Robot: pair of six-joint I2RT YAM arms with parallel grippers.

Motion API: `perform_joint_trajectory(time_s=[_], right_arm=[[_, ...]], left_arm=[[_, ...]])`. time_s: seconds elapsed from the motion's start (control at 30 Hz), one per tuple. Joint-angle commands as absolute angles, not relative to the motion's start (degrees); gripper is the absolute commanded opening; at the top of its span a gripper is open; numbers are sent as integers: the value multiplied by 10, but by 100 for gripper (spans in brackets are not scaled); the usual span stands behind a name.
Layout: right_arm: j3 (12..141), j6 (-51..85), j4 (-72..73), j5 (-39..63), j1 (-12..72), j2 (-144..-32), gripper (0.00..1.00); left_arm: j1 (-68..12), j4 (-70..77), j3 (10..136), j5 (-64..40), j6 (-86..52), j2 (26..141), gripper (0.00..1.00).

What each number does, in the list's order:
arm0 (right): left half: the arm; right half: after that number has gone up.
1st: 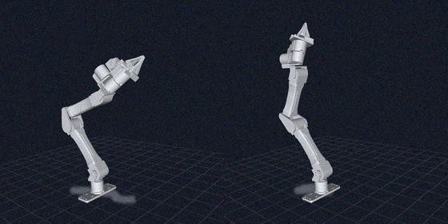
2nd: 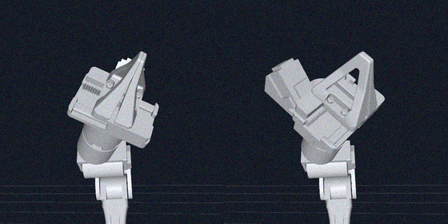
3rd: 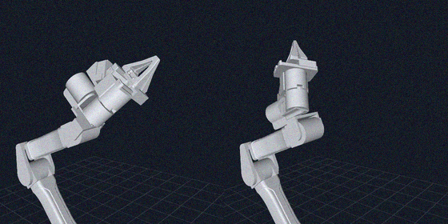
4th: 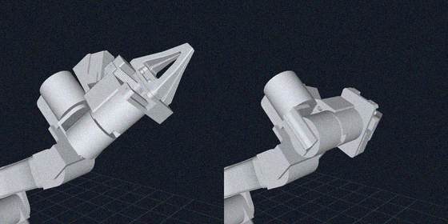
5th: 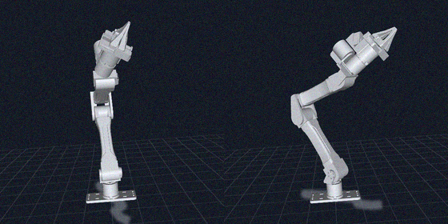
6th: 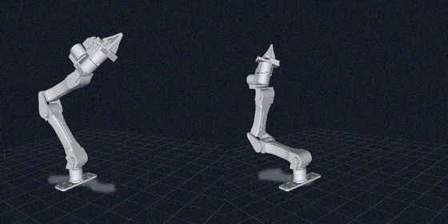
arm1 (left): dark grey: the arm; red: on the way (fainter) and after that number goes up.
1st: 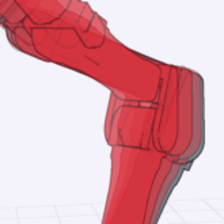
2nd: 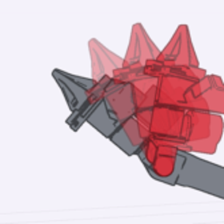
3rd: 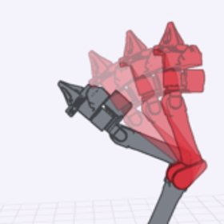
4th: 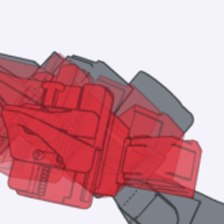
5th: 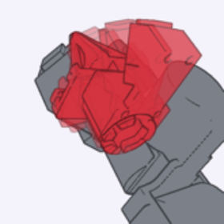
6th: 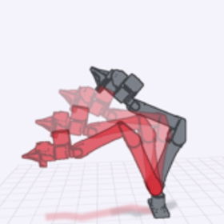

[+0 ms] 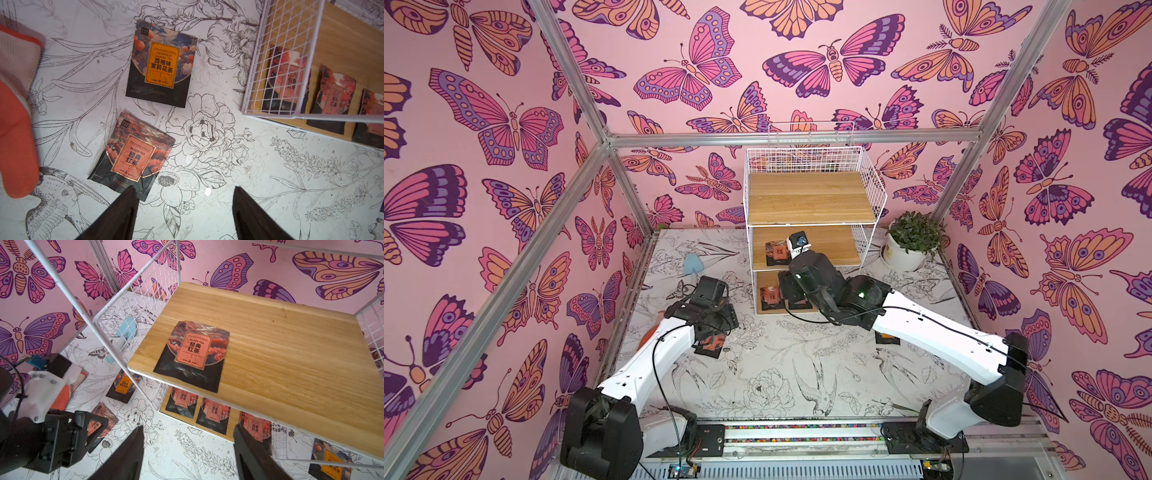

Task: Remove the tea bags from the shelf
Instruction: Pick up the tea bag from the shelf.

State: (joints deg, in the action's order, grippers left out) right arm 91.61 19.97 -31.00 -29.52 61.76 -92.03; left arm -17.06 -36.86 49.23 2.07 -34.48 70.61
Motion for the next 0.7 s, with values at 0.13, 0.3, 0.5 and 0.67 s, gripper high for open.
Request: perform_joint_trajectory(time_s=[0.13,0.3,0.5,0.67], right_arm=[[929,192,-268,-348,616,-952,77],[930,193,-234,-368,611,-964,80],[929,190,-205,-356,602,-978,85],[932,183,-188,-349,599,-996,88]], left_arm=[[-157,-350,479,-4,-333,696,76],[-151,-346,476,-11,-331,698,76],[-150,-343,479,-15,-331,703,76],[-149,-339,478,-18,-332,704,76]])
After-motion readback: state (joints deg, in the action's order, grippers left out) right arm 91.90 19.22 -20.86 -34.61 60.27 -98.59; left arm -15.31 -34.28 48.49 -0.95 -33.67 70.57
